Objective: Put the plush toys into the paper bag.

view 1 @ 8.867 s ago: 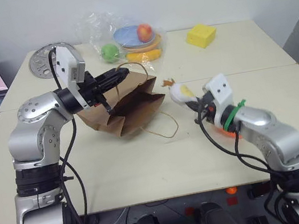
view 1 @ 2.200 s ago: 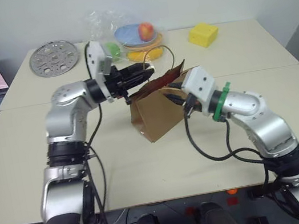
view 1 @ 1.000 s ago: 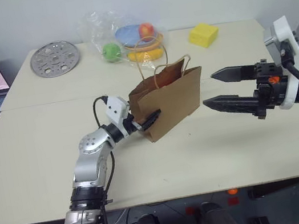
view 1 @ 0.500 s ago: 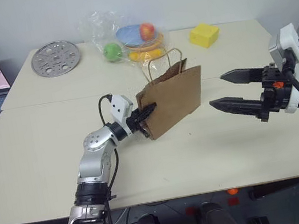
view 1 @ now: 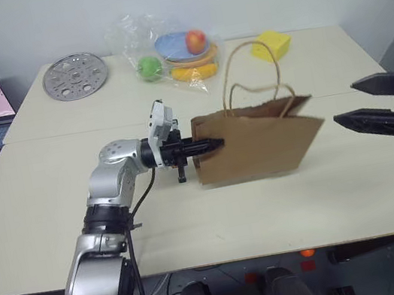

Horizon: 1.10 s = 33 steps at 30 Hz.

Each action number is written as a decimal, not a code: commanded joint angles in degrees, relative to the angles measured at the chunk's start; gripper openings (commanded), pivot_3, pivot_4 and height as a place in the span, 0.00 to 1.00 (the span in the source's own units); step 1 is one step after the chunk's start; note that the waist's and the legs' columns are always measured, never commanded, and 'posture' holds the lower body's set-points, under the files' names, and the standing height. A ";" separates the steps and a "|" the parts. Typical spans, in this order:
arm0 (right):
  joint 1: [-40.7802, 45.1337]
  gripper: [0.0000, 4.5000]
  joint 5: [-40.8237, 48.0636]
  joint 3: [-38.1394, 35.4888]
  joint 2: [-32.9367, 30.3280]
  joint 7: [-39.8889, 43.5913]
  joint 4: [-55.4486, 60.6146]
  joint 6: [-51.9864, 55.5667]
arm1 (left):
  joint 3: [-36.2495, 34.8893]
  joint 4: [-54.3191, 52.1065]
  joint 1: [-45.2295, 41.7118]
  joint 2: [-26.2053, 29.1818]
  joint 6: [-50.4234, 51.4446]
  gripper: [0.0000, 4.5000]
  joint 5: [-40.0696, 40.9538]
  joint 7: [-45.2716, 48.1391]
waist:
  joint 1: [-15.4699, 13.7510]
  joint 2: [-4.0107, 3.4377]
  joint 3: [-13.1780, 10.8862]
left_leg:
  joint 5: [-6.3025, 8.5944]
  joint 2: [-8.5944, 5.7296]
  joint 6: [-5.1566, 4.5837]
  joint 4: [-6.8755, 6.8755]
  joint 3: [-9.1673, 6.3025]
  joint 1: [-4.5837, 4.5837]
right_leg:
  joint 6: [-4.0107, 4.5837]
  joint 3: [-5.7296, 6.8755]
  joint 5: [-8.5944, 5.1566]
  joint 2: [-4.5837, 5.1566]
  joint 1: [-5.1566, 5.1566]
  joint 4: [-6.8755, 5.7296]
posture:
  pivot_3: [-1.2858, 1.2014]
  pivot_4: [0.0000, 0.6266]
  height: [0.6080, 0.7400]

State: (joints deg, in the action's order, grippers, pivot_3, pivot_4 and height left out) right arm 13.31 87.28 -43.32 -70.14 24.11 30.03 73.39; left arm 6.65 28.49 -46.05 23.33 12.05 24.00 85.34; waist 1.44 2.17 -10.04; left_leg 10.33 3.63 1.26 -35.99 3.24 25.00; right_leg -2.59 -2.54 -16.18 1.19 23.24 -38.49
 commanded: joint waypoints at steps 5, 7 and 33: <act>-7.22 1.00 6.20 -5.55 -0.74 -2.33 3.68 -0.72 | 1.86 14.99 -4.12 -4.44 -11.91 0.10 -5.56 6.34 | 0.11 0.04 -0.02 | 0.00 0.01 0.00 -0.01 -0.04 0.07 | -0.01 0.02 0.00 0.00 0.02 0.06 | 0.52 0.24 1.00; -8.12 1.00 6.52 -5.54 -0.83 -2.78 3.99 -1.52 | 1.30 15.90 -4.68 -4.54 -12.55 0.21 -5.84 6.69 | 0.09 0.03 -0.02 | 0.00 0.01 0.00 0.01 -0.05 0.07 | -0.03 0.02 0.00 -0.01 0.02 0.07 | 0.52 0.24 1.00; -18.34 1.00 -41.00 10.77 12.11 19.75 -10.14 -30.93 | -12.44 -23.20 16.55 20.70 8.13 0.99 -5.23 -17.84 | 0.13 0.02 -0.02 | -0.02 0.05 0.00 -0.08 0.02 -0.12 | -0.02 -0.09 -0.23 0.08 -0.04 -0.08 | 0.52 0.24 1.00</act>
